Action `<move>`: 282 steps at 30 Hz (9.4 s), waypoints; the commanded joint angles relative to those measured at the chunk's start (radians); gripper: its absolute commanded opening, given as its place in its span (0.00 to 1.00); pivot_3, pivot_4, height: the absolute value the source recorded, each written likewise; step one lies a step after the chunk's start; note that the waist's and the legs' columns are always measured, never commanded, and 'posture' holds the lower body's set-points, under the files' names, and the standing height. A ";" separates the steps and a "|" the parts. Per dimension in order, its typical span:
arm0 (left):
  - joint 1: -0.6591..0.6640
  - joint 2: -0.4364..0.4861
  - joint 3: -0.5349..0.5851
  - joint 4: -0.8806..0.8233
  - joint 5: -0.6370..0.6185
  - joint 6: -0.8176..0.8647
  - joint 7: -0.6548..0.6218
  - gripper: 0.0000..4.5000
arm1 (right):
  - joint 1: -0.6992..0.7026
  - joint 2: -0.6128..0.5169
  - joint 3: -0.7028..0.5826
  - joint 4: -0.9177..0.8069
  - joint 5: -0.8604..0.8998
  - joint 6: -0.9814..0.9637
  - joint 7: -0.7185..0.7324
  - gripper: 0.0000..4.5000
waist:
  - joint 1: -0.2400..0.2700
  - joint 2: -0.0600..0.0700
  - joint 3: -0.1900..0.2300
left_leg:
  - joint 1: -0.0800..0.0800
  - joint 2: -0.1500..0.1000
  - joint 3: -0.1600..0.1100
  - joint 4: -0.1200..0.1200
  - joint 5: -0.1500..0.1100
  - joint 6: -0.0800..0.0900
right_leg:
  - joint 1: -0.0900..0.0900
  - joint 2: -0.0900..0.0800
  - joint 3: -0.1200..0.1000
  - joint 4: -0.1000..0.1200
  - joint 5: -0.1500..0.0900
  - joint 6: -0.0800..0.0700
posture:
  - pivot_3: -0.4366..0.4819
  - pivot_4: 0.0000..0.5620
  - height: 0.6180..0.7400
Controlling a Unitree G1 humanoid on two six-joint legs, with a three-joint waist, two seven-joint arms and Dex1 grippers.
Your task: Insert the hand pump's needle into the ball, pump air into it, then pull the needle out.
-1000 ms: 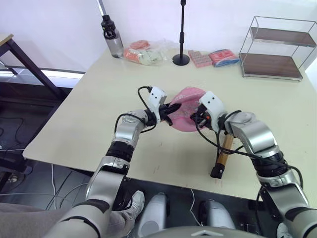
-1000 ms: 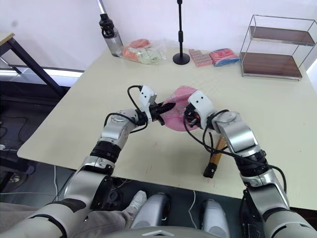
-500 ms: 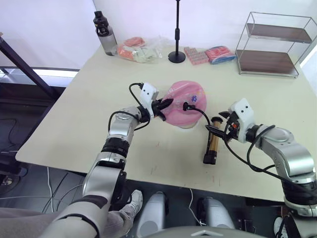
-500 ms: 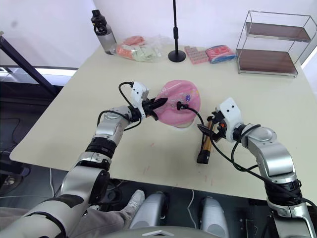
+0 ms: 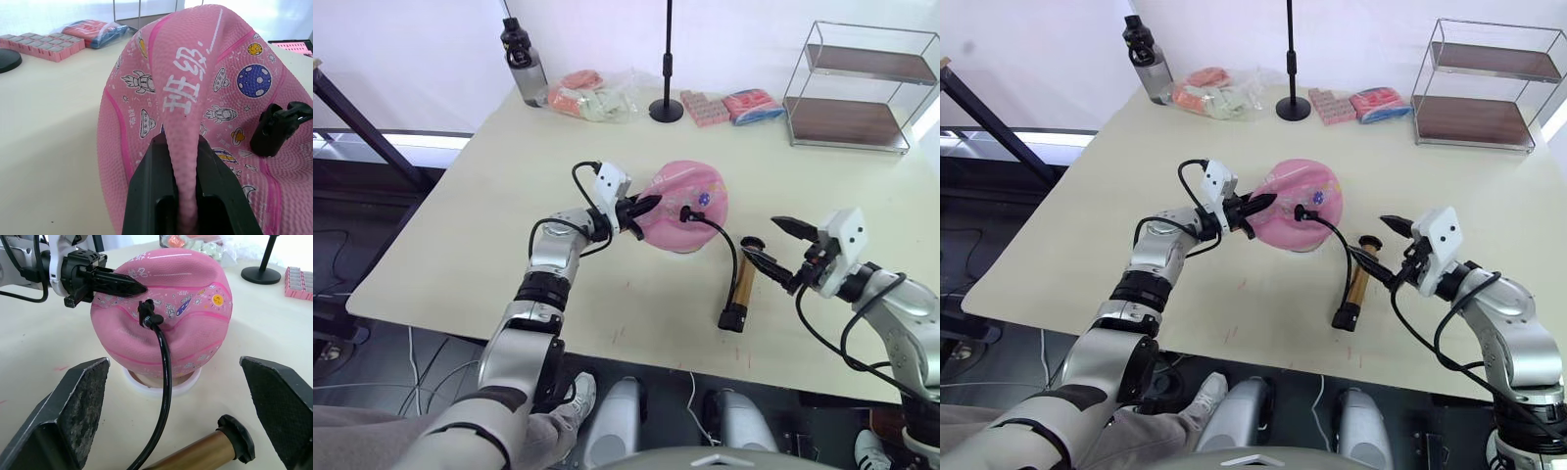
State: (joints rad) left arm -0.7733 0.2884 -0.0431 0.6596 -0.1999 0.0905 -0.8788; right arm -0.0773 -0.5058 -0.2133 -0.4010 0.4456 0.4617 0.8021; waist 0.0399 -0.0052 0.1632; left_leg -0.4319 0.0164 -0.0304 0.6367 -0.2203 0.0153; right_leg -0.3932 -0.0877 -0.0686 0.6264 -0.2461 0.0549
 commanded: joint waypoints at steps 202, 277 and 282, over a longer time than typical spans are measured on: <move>0.234 -0.408 -0.337 -0.873 -0.073 1.326 0.686 0.99 | 0.327 -0.155 -0.163 0.353 0.168 -0.604 0.591 1.00 | -0.026 -0.002 0.007 | 0.017 0.005 0.026 0.018 -0.001 0.002 | -0.001 0.021 0.058 0.026 0.002 0.000 | 0.48 0.27 1.00; 0.275 0.199 -0.428 -0.964 -0.156 0.759 0.136 0.25 | 0.294 -0.109 -0.129 0.247 0.224 -0.481 0.441 1.00 | -0.026 -0.002 0.002 | 0.017 0.002 0.023 0.014 -0.002 0.002 | -0.003 0.023 0.064 0.020 0.003 -0.007 | 0.48 0.27 1.00; 0.338 0.258 -0.411 -0.947 -0.118 0.601 0.060 0.25 | 0.286 -0.102 -0.114 0.179 0.248 -0.373 0.335 1.00 | -0.026 -0.003 0.002 | 0.017 -0.006 0.027 0.016 -0.008 0.013 | -0.003 0.015 0.073 0.019 0.001 0.004 | 0.48 0.27 1.00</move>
State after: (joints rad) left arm -0.4442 0.5395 -0.4774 -0.2674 -0.3286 0.7593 -0.7910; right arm 0.2159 -0.6123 -0.3224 -0.1674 0.6637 0.0490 1.1806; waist 0.0138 -0.0078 0.1655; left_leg -0.4152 0.0105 -0.0036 0.6528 -0.2293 0.0291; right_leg -0.3960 -0.0732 0.0051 0.6440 -0.2446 0.0606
